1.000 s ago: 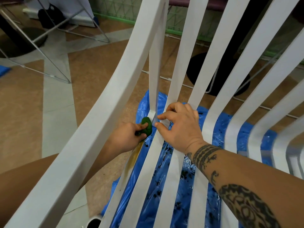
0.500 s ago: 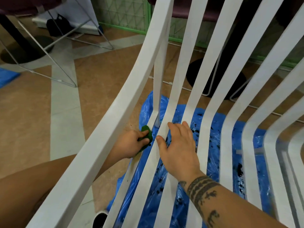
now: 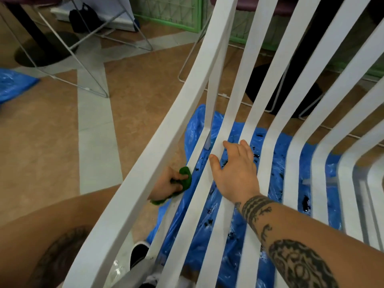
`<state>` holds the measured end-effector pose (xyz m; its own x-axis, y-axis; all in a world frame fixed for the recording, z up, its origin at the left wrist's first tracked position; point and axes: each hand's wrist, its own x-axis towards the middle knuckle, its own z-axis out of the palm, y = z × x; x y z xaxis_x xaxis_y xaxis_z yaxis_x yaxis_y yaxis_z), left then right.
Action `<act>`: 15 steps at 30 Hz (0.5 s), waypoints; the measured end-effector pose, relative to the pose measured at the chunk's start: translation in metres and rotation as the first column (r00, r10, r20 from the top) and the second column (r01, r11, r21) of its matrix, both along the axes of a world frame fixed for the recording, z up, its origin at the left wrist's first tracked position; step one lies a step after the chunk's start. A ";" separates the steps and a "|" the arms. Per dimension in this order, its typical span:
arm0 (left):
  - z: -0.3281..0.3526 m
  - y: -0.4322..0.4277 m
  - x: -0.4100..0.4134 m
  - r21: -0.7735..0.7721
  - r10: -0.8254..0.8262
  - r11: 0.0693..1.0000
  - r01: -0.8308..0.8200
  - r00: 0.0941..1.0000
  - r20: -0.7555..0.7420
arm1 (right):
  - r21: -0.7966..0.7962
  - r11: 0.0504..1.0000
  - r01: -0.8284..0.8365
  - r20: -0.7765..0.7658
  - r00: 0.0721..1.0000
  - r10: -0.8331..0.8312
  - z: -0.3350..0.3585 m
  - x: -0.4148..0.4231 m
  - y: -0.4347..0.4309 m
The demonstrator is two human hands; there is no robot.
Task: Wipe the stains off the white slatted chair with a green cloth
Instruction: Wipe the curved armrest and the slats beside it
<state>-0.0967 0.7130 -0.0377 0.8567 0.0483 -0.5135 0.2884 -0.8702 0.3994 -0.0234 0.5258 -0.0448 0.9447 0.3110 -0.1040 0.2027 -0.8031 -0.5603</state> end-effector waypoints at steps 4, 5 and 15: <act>-0.006 0.001 -0.005 -0.040 0.052 0.998 -0.050 0.997 0.061 | 0.005 1.000 0.020 -0.020 1.000 -0.020 -0.002 0.000 0.000; -0.007 -0.003 -0.009 -0.036 0.035 0.999 -0.033 0.998 0.053 | 0.001 1.000 0.024 -0.019 1.000 -0.024 -0.002 0.002 -0.001; -0.012 -0.001 -0.089 -0.070 0.084 0.994 -0.086 0.996 -0.027 | -0.034 0.999 0.016 -0.020 1.000 -0.016 0.002 -0.002 0.002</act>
<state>-0.1853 0.7120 -0.0495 0.8385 0.0828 -0.5385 0.3702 -0.8118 0.4516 -0.0252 0.5275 -0.0431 0.9471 0.2917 -0.1339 0.1782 -0.8248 -0.5366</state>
